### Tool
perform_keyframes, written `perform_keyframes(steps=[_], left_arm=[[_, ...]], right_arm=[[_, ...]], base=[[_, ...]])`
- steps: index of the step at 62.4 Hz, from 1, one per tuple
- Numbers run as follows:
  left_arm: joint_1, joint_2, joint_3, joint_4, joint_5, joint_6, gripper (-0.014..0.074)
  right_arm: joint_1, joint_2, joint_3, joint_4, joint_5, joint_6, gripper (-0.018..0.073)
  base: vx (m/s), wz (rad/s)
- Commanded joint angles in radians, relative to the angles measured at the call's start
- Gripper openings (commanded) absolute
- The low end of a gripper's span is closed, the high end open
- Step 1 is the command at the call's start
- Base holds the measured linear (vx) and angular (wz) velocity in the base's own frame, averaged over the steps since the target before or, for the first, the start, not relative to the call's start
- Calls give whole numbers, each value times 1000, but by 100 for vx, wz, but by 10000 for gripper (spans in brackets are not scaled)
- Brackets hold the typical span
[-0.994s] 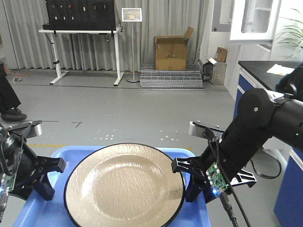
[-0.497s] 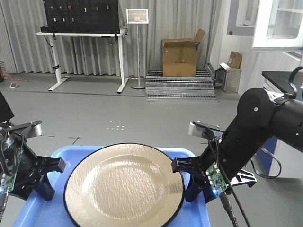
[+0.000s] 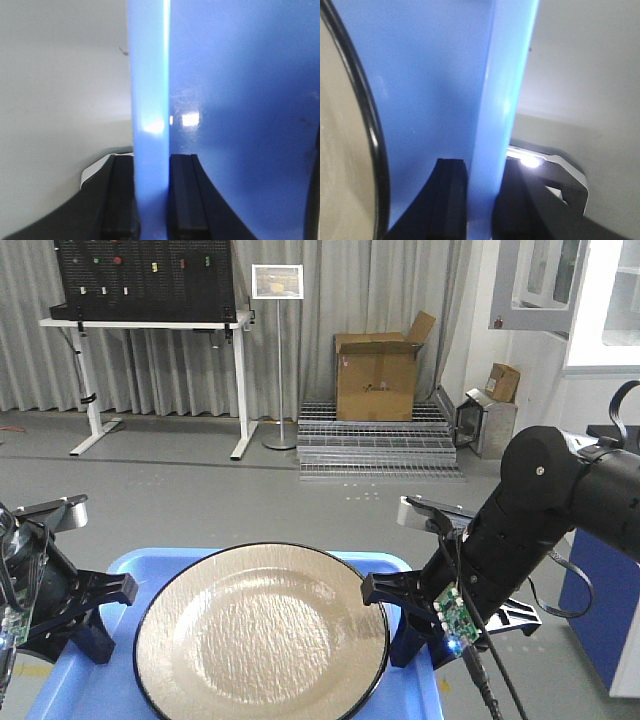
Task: Place disk in tray to left cabinet
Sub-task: 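Hold the tray with both grippers while driving to the open cabinet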
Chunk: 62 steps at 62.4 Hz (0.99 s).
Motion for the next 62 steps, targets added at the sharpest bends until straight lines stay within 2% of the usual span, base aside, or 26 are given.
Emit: perform_keyframes(steps=[1,62], left_arm=[[-4,-49,-38,-53,-13,-1,0],[-4,-48,-38,-56,-13,-1,0]], right_arm=[[3,-58,-35,53,-17,-23,-1],[3,-58,-35,54,-11,-23,-1]], base=[[69,-9],[67,0]])
